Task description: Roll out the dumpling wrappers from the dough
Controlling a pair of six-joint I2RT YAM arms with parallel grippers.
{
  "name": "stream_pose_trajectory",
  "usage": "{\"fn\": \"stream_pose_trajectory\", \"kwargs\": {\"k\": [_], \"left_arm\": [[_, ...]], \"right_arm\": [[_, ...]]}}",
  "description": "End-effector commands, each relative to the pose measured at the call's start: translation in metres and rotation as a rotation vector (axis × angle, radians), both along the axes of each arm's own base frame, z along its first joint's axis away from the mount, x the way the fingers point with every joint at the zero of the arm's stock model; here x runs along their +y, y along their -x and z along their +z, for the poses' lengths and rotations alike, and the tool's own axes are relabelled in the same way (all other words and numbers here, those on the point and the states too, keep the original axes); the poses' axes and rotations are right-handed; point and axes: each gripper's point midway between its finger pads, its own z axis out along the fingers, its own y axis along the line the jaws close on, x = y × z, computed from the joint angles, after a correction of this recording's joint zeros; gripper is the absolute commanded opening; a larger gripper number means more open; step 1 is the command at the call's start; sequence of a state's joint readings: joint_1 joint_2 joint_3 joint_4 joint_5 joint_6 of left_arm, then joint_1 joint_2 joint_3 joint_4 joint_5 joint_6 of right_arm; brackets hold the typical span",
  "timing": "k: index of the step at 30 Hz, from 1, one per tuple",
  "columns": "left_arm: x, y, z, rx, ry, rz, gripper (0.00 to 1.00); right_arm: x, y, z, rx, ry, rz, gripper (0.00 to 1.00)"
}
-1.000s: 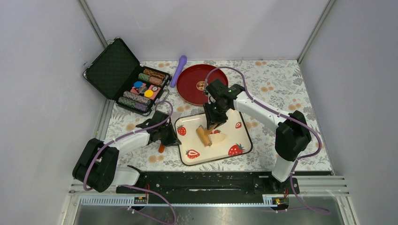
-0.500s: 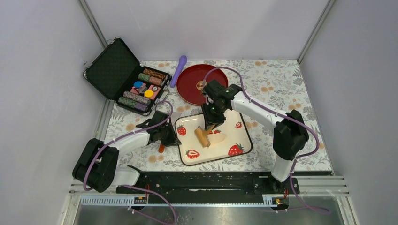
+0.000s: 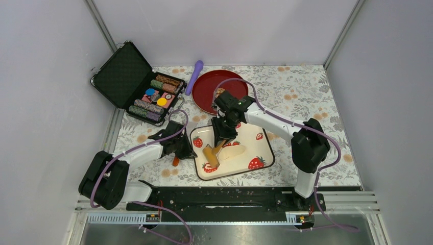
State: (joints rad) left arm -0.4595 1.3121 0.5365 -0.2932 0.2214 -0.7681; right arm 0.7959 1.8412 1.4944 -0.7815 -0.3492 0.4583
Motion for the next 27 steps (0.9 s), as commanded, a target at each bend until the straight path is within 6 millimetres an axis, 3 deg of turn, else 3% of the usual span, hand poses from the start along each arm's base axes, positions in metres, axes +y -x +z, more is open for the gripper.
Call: {"fn": "stream_pose_trajectory", "kwargs": {"k": [1, 6, 11, 19, 24, 27], "left_arm": [[0.018, 0.016, -0.016, 0.035, -0.111, -0.023, 0.00], [0.019, 0.016, -0.015, 0.029, -0.112, -0.025, 0.00], [0.019, 0.015, -0.013, 0.020, -0.110, -0.030, 0.00], [0.017, 0.012, -0.009, 0.005, -0.108, -0.039, 0.00], [0.017, 0.011, -0.008, 0.002, -0.104, -0.039, 0.00], [0.017, 0.012, -0.008, 0.000, -0.105, -0.040, 0.00]], "right_arm": [[-0.001, -0.015, 0.045, -0.120, -0.057, -0.017, 0.00], [-0.012, -0.033, 0.093, -0.221, -0.152, -0.055, 0.00], [-0.047, -0.050, 0.115, -0.333, -0.152, -0.111, 0.00], [-0.101, -0.055, 0.134, -0.745, -0.120, 0.015, 0.00], [-0.114, -0.046, 0.143, -0.988, -0.168, 0.126, 0.00], [-0.121, -0.041, 0.137, -1.054, -0.143, 0.210, 0.00]]}}
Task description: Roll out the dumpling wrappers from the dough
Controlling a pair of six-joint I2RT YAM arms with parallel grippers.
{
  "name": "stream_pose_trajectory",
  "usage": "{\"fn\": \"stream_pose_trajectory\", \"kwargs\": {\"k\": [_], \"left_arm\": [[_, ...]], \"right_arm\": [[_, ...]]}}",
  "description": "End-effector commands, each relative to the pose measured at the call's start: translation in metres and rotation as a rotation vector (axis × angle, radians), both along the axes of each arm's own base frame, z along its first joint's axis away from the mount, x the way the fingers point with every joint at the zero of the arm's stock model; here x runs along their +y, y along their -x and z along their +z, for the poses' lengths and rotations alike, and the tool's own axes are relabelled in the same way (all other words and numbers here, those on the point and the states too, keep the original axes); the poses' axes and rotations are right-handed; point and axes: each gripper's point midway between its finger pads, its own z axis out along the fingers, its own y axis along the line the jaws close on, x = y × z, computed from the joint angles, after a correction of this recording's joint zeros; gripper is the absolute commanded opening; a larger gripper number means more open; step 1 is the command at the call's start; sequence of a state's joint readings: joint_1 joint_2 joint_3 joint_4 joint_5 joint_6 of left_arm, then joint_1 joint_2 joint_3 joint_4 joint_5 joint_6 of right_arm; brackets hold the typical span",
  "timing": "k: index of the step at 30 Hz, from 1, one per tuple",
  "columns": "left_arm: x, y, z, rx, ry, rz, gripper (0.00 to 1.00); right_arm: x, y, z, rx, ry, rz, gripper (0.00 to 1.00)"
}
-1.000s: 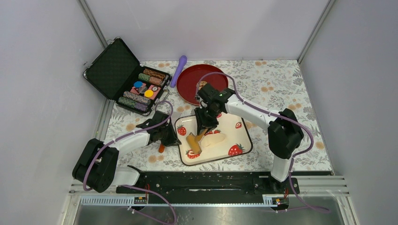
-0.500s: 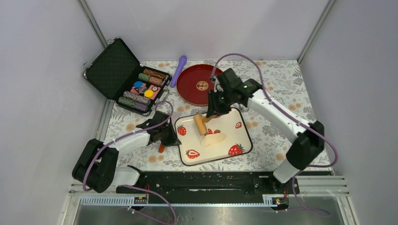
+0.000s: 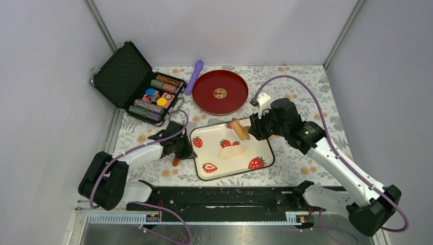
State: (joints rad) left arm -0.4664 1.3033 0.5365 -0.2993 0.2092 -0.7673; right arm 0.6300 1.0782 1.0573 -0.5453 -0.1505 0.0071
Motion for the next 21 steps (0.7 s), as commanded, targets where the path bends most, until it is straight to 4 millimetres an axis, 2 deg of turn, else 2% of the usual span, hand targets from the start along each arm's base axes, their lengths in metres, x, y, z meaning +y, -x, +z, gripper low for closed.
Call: {"fn": "stream_pose_trajectory", "kwargs": {"k": [1, 5, 9, 13, 21], "left_arm": [[0.017, 0.012, -0.009, 0.009, -0.097, -0.039, 0.00], [0.017, 0.013, -0.010, 0.009, -0.098, -0.039, 0.00], [0.017, 0.015, -0.012, 0.013, -0.091, -0.036, 0.00], [0.017, 0.016, -0.013, 0.016, -0.092, -0.038, 0.00], [0.018, 0.017, -0.014, 0.019, -0.096, -0.040, 0.00]], "right_arm": [[0.001, -0.017, 0.029, -0.292, 0.030, 0.134, 0.00], [-0.002, 0.000, 0.011, -0.246, 0.148, 0.307, 0.00], [0.001, 0.008, 0.000, -0.171, 0.186, 0.389, 0.00], [0.014, 0.009, -0.004, -0.140, 0.215, 0.429, 0.00], [0.041, 0.011, -0.014, -0.167, 0.397, 0.561, 0.00]]}}
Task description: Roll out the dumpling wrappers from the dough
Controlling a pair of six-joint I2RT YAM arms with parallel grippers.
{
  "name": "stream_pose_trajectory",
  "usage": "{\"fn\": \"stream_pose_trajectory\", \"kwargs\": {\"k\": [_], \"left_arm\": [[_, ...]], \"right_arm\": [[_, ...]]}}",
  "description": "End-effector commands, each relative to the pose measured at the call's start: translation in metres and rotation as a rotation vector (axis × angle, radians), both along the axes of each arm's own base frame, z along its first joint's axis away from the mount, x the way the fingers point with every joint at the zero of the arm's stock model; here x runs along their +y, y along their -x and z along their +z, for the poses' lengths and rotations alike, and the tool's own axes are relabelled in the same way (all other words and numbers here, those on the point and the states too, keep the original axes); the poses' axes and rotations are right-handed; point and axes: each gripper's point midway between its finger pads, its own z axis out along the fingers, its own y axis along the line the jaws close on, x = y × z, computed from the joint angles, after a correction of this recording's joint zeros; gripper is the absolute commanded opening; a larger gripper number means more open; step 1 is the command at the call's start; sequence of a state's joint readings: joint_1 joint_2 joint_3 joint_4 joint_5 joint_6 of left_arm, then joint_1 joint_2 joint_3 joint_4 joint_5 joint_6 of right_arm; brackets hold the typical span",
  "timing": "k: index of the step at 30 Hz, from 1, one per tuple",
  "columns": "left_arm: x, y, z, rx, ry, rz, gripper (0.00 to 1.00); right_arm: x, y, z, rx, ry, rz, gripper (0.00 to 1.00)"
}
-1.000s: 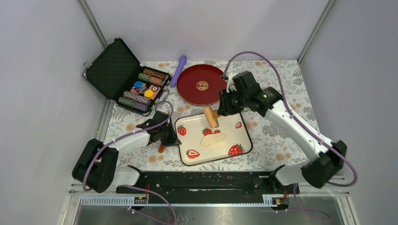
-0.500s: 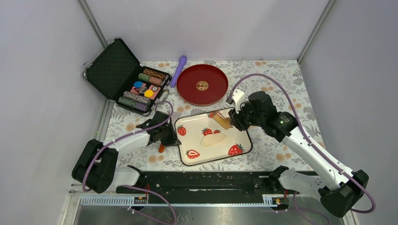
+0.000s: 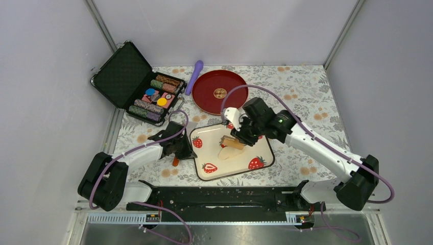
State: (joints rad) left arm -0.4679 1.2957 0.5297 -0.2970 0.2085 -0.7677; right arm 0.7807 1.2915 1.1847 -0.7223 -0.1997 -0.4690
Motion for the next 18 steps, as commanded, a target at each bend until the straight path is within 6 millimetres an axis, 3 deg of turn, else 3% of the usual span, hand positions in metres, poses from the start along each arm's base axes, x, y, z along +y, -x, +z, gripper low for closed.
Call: {"fn": "stream_pose_trajectory", "kwargs": {"k": [1, 9, 18], "left_arm": [[0.017, 0.016, -0.014, 0.024, -0.096, -0.040, 0.00], [0.016, 0.014, -0.015, 0.026, -0.096, -0.036, 0.00], [0.017, 0.016, -0.018, 0.030, -0.098, -0.035, 0.00]], "right_arm": [[0.014, -0.011, 0.023, -0.124, 0.061, 0.078, 0.00], [0.019, -0.004, 0.002, -0.191, 0.260, 0.176, 0.00], [0.016, 0.002, -0.024, -0.178, 0.307, 0.202, 0.00]]}}
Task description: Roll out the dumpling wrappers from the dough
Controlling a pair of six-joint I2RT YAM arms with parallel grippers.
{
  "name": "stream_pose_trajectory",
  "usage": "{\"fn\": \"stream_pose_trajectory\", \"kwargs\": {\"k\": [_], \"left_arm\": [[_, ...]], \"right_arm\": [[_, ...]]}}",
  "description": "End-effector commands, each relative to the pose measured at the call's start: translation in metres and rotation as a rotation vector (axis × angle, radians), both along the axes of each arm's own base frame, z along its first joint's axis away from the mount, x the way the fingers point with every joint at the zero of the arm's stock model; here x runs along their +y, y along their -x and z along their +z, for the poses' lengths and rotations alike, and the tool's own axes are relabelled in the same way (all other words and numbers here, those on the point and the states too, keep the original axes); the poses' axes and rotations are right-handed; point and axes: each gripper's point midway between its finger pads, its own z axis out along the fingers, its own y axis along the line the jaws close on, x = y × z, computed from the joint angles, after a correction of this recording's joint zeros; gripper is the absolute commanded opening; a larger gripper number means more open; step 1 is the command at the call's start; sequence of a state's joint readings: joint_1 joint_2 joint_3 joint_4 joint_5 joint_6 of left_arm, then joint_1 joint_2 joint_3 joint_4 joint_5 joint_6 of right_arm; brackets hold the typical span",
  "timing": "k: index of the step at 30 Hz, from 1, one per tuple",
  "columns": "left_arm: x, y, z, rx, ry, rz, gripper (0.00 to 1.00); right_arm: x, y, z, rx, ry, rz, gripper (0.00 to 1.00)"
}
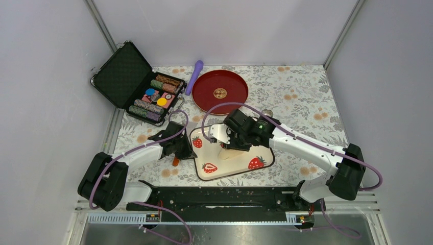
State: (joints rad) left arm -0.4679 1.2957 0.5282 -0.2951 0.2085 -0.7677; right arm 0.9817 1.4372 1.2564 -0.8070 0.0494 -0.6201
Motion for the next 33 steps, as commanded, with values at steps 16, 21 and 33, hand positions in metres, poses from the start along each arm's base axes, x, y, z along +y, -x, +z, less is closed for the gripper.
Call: {"fn": "stream_pose_trajectory", "kwargs": {"k": [16, 21, 33], "left_arm": [[0.017, 0.016, -0.017, 0.029, -0.095, -0.032, 0.00], [0.016, 0.015, -0.017, 0.028, -0.094, -0.035, 0.00], [0.015, 0.013, -0.018, 0.030, -0.089, -0.026, 0.00]], "right_arm": [[0.012, -0.007, -0.030, -0.028, 0.042, 0.019, 0.00], [0.004, 0.004, -0.050, 0.006, 0.092, 0.040, 0.00], [-0.021, 0.059, -0.099, 0.185, 0.141, 0.040, 0.00]]}}
